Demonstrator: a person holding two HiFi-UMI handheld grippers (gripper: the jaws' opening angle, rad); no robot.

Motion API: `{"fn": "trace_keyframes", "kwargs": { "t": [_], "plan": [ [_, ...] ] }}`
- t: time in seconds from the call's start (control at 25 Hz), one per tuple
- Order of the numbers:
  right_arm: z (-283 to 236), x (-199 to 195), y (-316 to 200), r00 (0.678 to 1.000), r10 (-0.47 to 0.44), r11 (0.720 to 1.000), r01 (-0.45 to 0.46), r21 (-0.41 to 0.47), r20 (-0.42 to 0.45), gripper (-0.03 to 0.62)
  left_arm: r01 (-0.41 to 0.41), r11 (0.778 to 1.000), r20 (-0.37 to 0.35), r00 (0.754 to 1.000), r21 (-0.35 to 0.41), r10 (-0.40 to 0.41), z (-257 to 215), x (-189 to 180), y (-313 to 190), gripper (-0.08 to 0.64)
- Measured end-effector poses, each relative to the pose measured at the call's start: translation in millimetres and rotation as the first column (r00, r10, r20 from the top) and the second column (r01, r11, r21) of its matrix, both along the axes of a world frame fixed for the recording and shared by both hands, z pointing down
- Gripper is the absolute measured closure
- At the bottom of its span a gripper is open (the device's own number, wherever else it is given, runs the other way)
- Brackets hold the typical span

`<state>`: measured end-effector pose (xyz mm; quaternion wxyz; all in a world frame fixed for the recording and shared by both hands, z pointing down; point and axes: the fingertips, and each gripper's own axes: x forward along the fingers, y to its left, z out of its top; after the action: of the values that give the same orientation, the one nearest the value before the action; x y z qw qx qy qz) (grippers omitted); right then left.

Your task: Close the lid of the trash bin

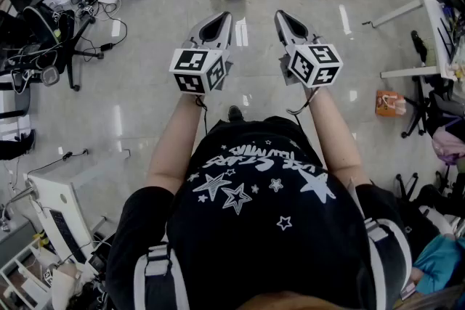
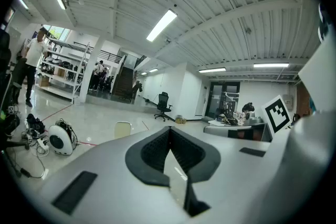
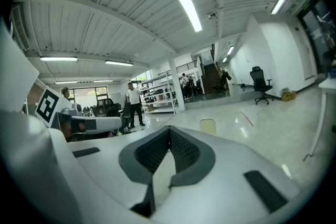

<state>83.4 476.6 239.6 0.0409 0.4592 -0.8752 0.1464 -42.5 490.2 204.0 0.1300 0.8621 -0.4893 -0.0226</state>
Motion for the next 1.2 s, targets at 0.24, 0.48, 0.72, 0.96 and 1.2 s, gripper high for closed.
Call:
{"fn": "trace_keyframes", "kwargs": {
  "t": [0.24,0.48,0.72,0.96,1.2],
  "plan": [
    [9.5,-4.6,-10.3,0.999,0.009,1.000,-0.009,0.012,-0.034,0.597,0.004,1.000,-0.025,1.000,0.003,-0.004,2.0,-13.1,-11.5,0.549],
    [7.8,-13.7,-32.8,1.000,-0.014,1.000,0.014,0.015,-0.007,0.597,0.009,1.000,-0.016,1.000,0.001,-0.009,5.0,-19.9,-27.5,0.549],
    [18.4,-18.9,-79.5,0.999,-0.044,0.999,0.044,-0.001,0.001,0.597,0.043,0.999,-0.001,0.999,-0.007,-0.043,10.4,-23.1,-64.7,0.549],
    [21.7,-23.6,-147.5,0.998,-0.061,0.998,0.061,-0.008,0.021,0.597,0.069,0.997,0.010,0.998,-0.024,-0.068,16.1,-27.8,-128.5,0.549],
    [26.8,-4.8,-222.0,0.997,-0.069,0.997,0.070,-0.033,0.041,0.597,0.082,0.996,0.025,0.996,-0.028,-0.081,17.3,-11.9,-198.7,0.549]
  ]
}}
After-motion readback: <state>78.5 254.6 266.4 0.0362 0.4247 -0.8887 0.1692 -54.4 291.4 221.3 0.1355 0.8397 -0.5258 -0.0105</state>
